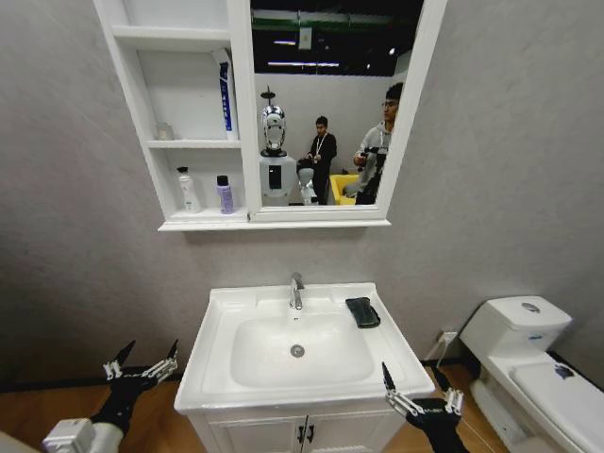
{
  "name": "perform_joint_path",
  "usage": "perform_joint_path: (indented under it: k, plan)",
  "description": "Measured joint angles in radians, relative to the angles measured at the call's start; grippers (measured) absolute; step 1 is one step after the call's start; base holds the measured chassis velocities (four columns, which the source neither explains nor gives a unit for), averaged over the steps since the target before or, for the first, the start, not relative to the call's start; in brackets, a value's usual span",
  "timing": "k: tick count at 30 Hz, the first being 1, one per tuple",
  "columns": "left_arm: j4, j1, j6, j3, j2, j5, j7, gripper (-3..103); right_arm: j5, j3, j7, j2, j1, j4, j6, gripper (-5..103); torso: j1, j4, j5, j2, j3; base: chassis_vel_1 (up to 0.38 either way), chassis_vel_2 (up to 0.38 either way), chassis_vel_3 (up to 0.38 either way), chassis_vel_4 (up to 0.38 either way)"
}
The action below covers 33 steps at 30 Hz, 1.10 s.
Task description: Move facial cleanser and shampoo from washbasin to cabinet, then wipe washbasin with towel.
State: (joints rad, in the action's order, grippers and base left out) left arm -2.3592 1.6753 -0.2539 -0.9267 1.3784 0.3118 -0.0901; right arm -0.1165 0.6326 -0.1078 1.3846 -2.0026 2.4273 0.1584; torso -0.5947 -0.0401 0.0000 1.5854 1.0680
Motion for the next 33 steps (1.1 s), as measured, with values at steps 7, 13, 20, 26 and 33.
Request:
perform_joint_path:
  k: [7,13,20,26,33]
  plan:
    - [0.0,0.0,0.0,0.0,0.0,0.0,0.0,100,-0.001,0.0,0.0,0.0,0.001,0.0,-0.001,100,0.0,0.0001,-0.0001,0.0,0.0,0.04,-0.04,-0.03,0.036]
    - [0.0,0.0,0.0,0.0,0.0,0.0,0.0,100,-0.001,0.0,0.0,0.0,0.001,-0.001,-0.002,100,0.0,0.0001,-0.0001,0.0,0.0,0.118,-0.125,-0.115,0.116]
    - [0.0,0.0,0.0,0.0,0.0,0.0,0.0,100,-0.001,0.0,0.0,0.0,0.001,-0.001,-0.002,100,0.0,0.0001,-0.0002,0.0,0.0,0.174,-0.194,-0.171,0.179]
    - [0.0,0.0,0.0,0.0,0.0,0.0,0.0,100,-0.001,0.0,0.0,-0.001,0.001,-0.001,-0.003,100,0.0,-0.0005,-0.0001,0.0,0.0,0.251,-0.257,-0.245,0.242]
    - [0.0,0.0,0.0,0.0,0.0,0.0,0.0,100,-0.002,0.0,0.0,-0.001,0.001,-0.001,-0.003,100,0.0,0.0,0.0003,0.0,0.0,0.329,-0.333,-0.325,0.336]
